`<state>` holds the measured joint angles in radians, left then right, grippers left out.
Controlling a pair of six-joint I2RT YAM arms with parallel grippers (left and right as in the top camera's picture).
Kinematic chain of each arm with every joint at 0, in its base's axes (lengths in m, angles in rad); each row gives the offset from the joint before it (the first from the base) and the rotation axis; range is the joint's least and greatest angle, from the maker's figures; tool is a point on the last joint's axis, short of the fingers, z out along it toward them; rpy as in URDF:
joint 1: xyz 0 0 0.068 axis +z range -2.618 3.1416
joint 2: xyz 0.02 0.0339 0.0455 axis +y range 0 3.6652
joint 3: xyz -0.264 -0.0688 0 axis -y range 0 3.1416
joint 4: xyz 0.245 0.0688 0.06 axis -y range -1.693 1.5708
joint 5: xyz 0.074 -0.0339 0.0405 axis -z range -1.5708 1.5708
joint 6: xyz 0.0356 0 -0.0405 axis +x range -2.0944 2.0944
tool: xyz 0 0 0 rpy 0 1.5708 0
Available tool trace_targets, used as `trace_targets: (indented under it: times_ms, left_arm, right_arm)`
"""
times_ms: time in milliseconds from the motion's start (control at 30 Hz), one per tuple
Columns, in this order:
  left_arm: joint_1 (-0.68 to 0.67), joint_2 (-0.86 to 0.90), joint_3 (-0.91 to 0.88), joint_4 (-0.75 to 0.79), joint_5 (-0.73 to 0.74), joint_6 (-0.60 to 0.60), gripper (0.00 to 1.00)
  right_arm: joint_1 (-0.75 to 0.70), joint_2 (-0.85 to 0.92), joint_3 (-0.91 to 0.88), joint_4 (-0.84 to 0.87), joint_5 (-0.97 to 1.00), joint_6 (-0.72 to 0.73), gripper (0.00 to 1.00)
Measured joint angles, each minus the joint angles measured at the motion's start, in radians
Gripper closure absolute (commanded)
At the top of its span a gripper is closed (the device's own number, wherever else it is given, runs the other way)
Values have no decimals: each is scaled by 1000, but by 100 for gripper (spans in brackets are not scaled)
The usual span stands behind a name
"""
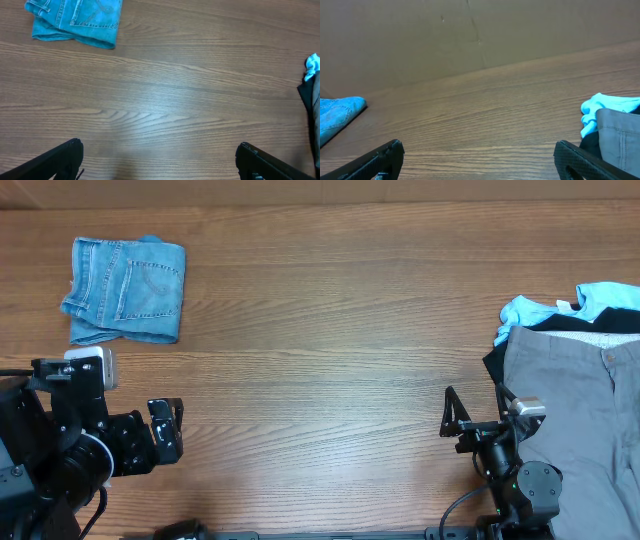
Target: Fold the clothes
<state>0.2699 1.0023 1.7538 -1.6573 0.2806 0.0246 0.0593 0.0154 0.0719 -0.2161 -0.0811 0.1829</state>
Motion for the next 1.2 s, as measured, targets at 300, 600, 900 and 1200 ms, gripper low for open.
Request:
trace_targets:
  times_ms: [300,600,900,1200]
  left_arm:
    - [0,0,0,0,0,0,0]
    - [-10,0,0,0,0,0,0]
    - [-153,-19,-7,51,-45,1,0]
    - [-201,-266,-401,599,-98,1,0]
  right_arm:
    - [0,0,0,0,-1,0,0]
    - [0,0,0,0,0,0,0]
    - [0,0,0,0,-1,0,0]
    - [0,-1,-3,6,-1,0,0]
